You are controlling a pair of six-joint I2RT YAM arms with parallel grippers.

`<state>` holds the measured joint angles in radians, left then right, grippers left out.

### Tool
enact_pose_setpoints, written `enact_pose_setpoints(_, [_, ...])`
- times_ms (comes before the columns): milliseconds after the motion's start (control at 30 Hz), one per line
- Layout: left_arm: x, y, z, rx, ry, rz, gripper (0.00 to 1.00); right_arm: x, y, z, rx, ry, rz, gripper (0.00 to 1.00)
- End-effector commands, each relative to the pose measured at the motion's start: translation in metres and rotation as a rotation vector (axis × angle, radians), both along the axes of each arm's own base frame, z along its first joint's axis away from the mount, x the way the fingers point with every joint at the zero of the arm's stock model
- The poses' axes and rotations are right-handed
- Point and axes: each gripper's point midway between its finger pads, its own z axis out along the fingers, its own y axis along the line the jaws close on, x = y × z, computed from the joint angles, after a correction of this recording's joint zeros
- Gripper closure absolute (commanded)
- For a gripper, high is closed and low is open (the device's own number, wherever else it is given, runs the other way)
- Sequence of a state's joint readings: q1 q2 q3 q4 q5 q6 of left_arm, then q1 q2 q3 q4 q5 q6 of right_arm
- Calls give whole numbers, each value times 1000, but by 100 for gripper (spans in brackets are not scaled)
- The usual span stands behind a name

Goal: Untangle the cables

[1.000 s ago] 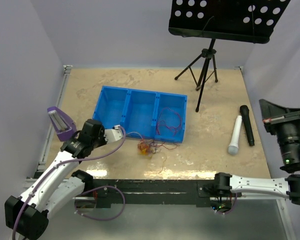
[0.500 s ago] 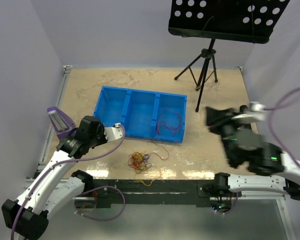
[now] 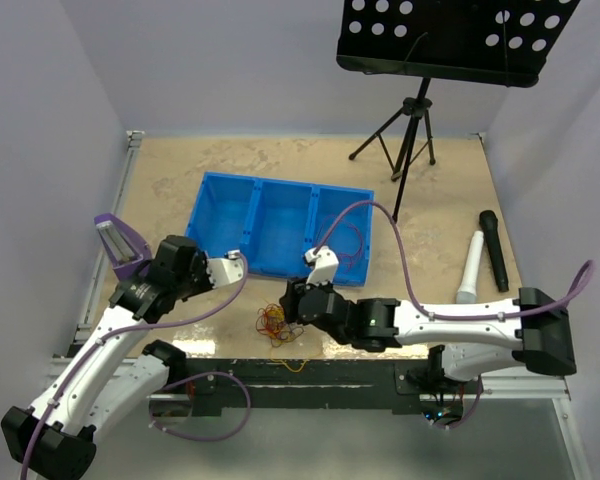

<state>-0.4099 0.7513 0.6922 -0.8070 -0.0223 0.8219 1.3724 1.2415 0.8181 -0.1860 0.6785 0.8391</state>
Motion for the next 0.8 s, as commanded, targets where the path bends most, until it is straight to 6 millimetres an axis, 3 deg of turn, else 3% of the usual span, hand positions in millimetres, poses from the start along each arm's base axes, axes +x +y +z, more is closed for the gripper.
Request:
enact_pose_setpoints(0, [-3, -2, -4, -15, 15, 0, 100, -15, 41, -8, 140, 76, 106, 46])
enact_pose_setpoints(300, [-5, -1, -8, -10, 20, -4, 100, -25, 45, -57, 51, 188, 130, 46])
enact_pose_setpoints(767, [-6, -5, -14, -23, 44, -17, 100, -36, 18, -59, -1, 287, 73, 49])
